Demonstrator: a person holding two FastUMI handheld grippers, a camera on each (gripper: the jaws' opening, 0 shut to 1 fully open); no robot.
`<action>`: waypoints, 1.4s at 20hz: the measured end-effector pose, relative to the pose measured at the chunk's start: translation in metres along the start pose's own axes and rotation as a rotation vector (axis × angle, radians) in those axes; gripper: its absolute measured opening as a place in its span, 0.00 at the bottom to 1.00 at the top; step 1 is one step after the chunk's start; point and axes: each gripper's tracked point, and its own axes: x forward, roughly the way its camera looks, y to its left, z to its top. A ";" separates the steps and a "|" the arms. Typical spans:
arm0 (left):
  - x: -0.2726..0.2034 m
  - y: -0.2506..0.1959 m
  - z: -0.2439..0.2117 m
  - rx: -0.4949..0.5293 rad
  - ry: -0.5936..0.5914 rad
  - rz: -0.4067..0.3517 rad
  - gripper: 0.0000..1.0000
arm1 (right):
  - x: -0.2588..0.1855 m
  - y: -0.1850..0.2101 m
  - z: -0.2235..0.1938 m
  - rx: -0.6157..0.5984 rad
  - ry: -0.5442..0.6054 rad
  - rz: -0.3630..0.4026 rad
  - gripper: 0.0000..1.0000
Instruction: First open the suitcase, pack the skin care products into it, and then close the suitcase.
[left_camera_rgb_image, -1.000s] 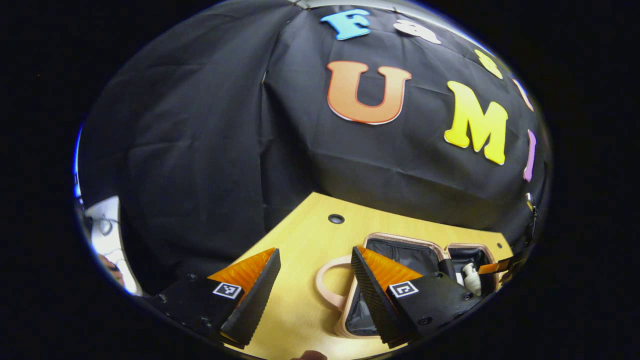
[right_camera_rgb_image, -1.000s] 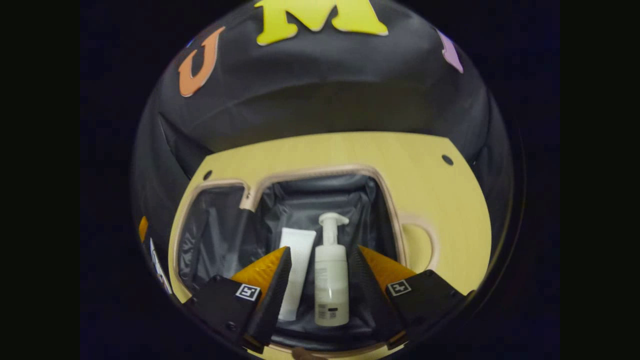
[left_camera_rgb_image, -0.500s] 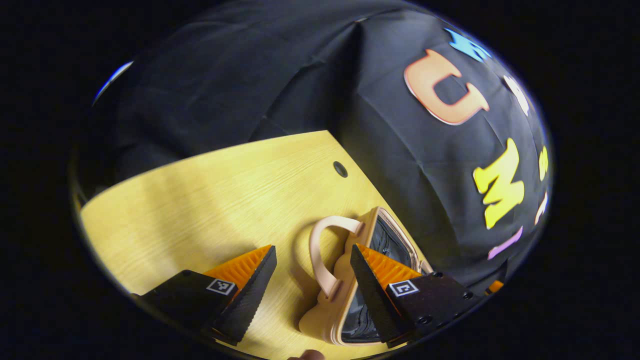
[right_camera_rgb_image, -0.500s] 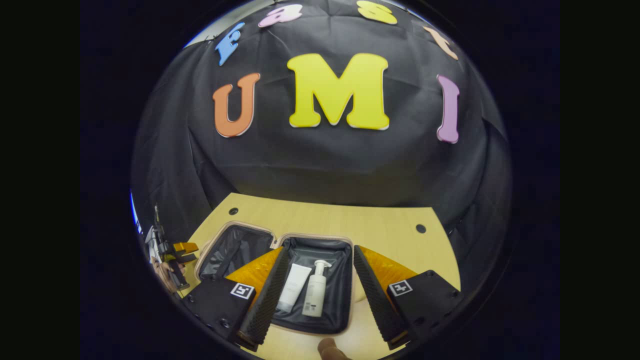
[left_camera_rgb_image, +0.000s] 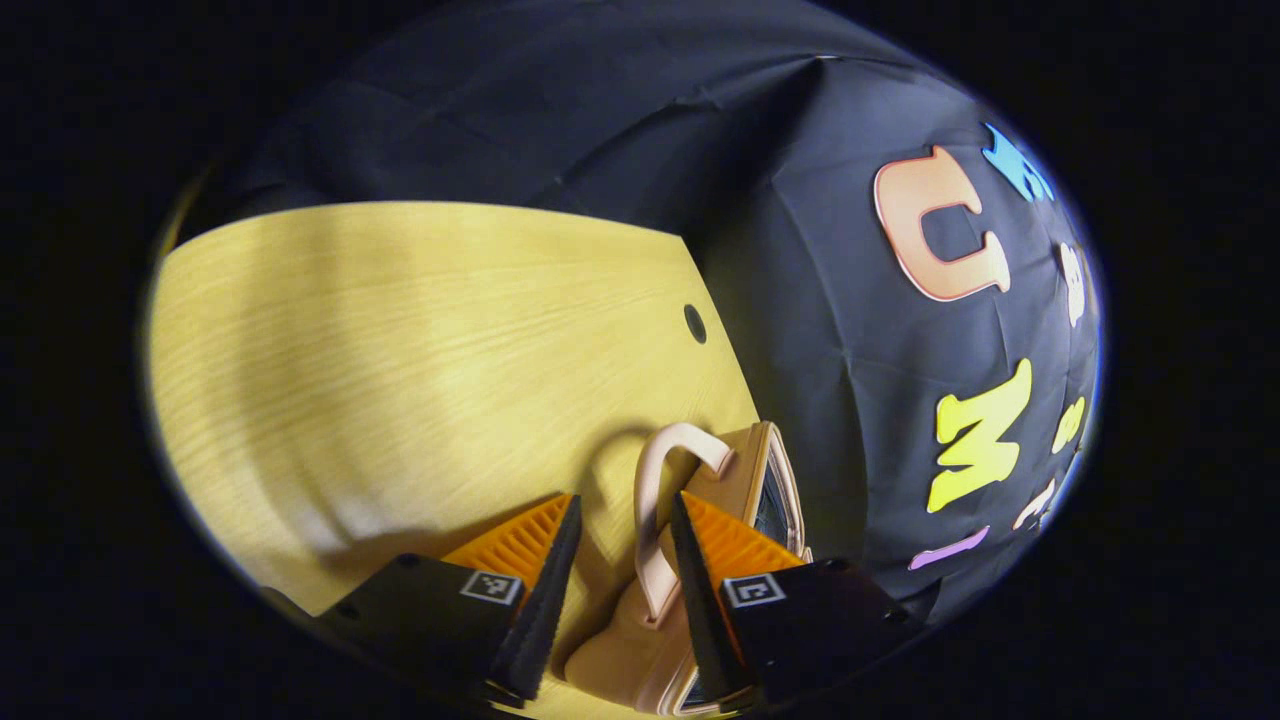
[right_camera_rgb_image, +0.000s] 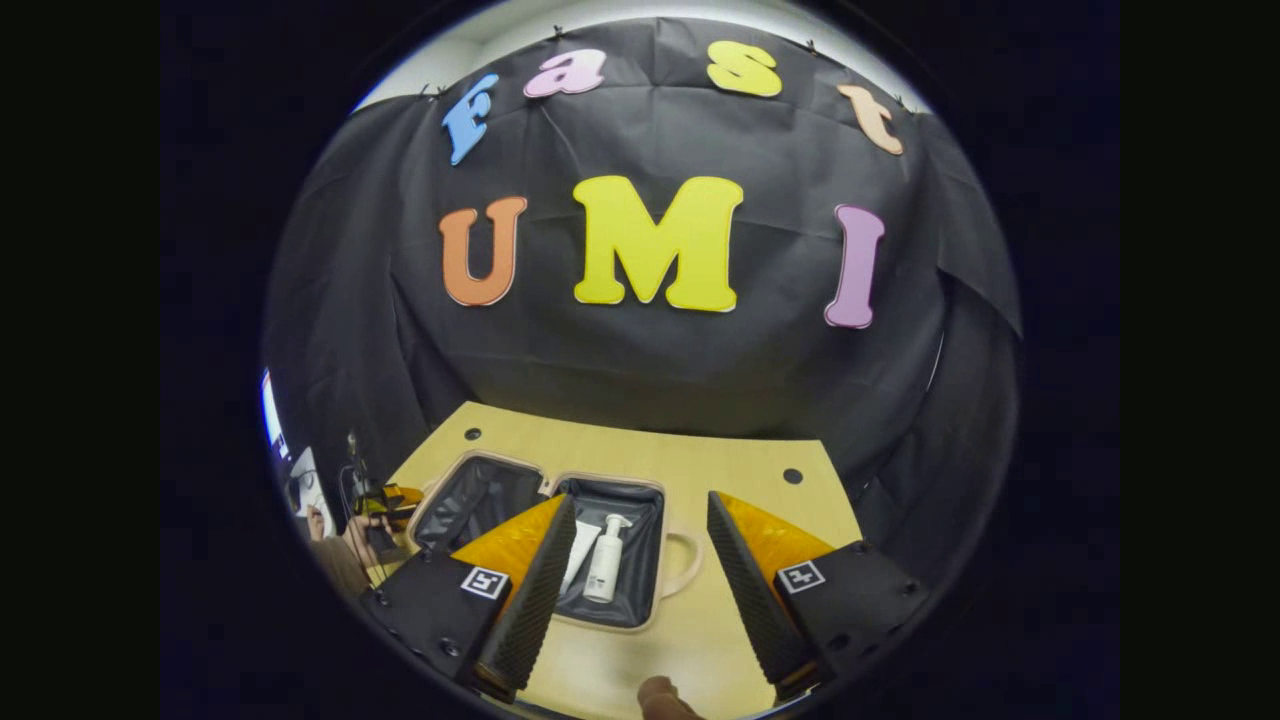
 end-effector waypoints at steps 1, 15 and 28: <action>0.002 0.000 -0.001 -0.007 -0.003 0.006 0.44 | -0.001 -0.003 0.000 -0.008 -0.003 -0.004 0.77; -0.043 -0.114 0.031 0.402 -0.231 0.110 0.06 | -0.050 -0.077 0.035 -0.020 -0.211 0.020 0.77; -0.102 -0.320 -0.076 0.909 -0.462 0.042 0.05 | -0.070 -0.143 0.047 -0.004 -0.288 0.049 0.79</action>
